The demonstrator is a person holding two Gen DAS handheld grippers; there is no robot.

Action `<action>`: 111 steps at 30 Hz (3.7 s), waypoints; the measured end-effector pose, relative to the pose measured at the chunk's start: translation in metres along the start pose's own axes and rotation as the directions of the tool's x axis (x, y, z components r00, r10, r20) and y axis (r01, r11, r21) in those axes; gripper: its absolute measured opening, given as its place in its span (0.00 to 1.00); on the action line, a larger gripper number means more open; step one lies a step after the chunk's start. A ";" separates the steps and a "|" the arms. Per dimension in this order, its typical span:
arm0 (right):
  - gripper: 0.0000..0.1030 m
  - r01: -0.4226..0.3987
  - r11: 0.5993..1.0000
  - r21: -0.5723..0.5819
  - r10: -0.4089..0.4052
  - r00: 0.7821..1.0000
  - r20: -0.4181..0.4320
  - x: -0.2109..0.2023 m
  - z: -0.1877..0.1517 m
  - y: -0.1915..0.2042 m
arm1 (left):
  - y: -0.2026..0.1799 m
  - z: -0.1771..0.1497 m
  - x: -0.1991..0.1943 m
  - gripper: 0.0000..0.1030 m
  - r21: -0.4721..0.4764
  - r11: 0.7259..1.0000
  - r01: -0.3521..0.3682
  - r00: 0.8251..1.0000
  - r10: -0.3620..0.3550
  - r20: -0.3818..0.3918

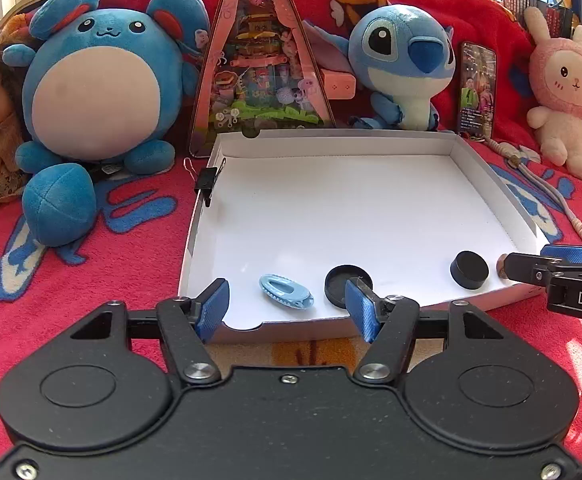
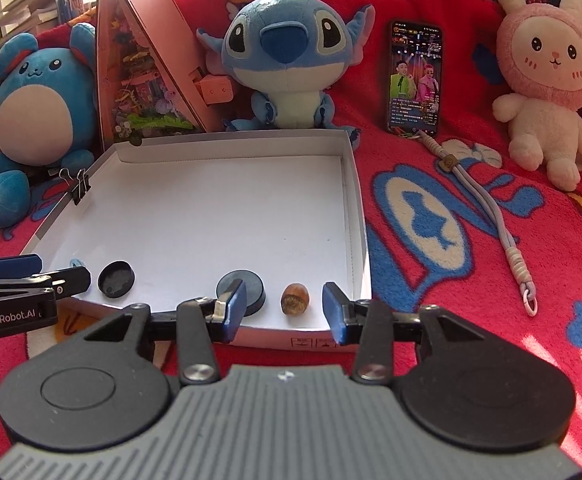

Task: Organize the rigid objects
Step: 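Carry the clip and nut into the white box and open both tools, then grasp the red crayon with the left tool while the right tool grasps a black disc, then carry the crayon and disc into the white box and open both tools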

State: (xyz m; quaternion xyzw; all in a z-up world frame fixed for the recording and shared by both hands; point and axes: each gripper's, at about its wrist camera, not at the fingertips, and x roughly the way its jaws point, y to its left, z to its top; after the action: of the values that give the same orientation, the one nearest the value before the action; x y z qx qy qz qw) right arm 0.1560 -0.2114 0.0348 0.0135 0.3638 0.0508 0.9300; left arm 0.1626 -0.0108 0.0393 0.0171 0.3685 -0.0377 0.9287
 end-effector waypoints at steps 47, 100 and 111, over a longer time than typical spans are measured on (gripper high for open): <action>0.66 -0.095 0.974 -0.206 0.113 0.991 0.076 -0.090 -0.136 0.016 | -0.004 -0.139 -0.092 0.64 0.083 0.983 0.161 0.982 -0.169 0.089; 0.35 -0.092 0.995 0.037 0.089 0.993 0.080 -0.039 0.002 -0.007 | 0.033 0.027 -0.020 0.41 -0.156 0.970 0.187 0.982 -0.180 0.060; 0.35 -0.028 0.996 0.080 0.033 0.997 -0.067 0.024 0.031 -0.011 | 0.025 0.042 0.039 0.41 -0.164 0.981 0.101 0.992 -0.111 -0.058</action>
State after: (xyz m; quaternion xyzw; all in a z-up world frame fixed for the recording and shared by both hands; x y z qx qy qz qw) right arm 0.1957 -0.2196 0.0411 0.0539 0.3967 0.0512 0.9149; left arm 0.2218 0.0090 0.0435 -0.0761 0.4016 -0.0568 0.9109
